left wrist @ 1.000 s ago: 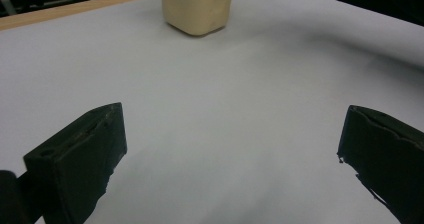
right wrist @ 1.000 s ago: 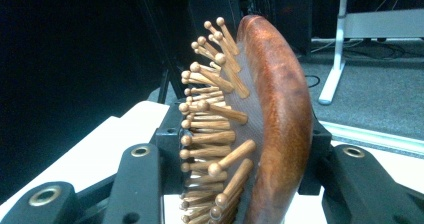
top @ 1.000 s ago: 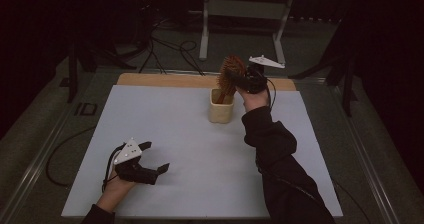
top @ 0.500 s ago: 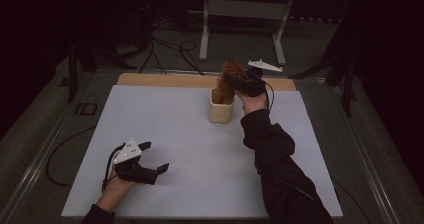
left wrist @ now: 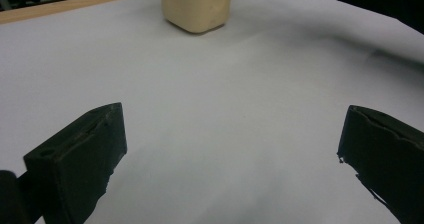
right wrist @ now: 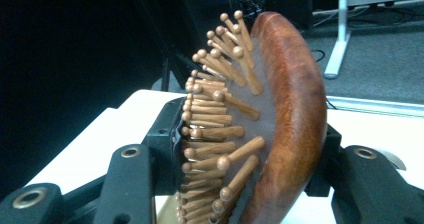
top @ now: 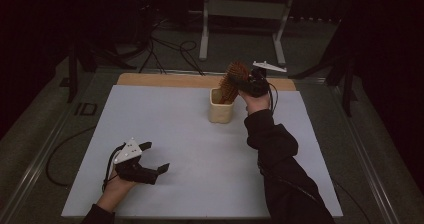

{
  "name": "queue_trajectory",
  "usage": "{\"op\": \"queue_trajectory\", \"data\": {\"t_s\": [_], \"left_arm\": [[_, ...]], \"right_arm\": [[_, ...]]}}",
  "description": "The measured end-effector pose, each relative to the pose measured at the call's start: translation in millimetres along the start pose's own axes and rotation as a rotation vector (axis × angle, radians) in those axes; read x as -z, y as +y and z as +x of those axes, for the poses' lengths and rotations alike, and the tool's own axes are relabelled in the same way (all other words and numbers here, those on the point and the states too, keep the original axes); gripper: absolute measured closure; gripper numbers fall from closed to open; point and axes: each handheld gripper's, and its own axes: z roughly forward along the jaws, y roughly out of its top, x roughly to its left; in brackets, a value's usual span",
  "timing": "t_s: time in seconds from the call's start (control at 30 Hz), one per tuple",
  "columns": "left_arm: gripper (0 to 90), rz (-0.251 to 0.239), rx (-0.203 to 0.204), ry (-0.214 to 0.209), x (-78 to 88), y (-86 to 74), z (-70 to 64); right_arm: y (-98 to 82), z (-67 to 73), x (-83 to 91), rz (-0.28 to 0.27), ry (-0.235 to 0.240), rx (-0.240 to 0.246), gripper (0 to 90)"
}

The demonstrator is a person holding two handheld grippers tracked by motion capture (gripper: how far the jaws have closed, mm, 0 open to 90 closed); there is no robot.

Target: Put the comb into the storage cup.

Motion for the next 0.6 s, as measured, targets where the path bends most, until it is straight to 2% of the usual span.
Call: {"op": "queue_trajectory", "data": {"t_s": [0.1, 0.3, 0.37, 0.43, 0.47, 0.5, 0.57, 0.6], "left_arm": [[0.0, -0.001, 0.001, -0.003, -0.2, -0.1, -0.2], [0.0, -0.002, -0.004, -0.006, -0.2, 0.2, -0.3], [0.0, -0.003, -0.004, -0.005, 0.1, 0.4, -0.2], [0.0, -0.003, -0.005, -0.006, 0.4, 0.6, 0.1], [0.0, -0.003, -0.005, -0.006, 0.4, 0.6, 0.1], [0.0, -0.005, -0.003, -0.007, 0.6, 0.7, 0.0], [0.0, -0.007, -0.003, -0.009, 0.7, 1.1, -0.5], [0.0, -0.007, -0.004, -0.010, 0.9, 1.3, -0.7]], "right_arm": [[-0.7, -3.1, 0.4, 0.000, 0.000, -0.002, 46.0], [-0.1, -3.1, 0.6, 0.009, -0.007, 0.028, 41.5], [1.0, -1.0, 0.8, 0.007, -0.015, 0.053, 33.0], [2.7, -1.0, 2.2, 0.004, -0.008, 0.055, 26.4], [2.7, -1.0, 2.2, 0.004, -0.008, 0.055, 26.4], [4.7, -1.5, 3.8, 0.007, -0.009, 0.056, 17.8], [6.1, -3.7, 5.6, 0.014, 0.012, 0.062, 11.1], [6.5, -4.6, 6.6, 0.021, 0.021, 0.066, 10.4]]}}
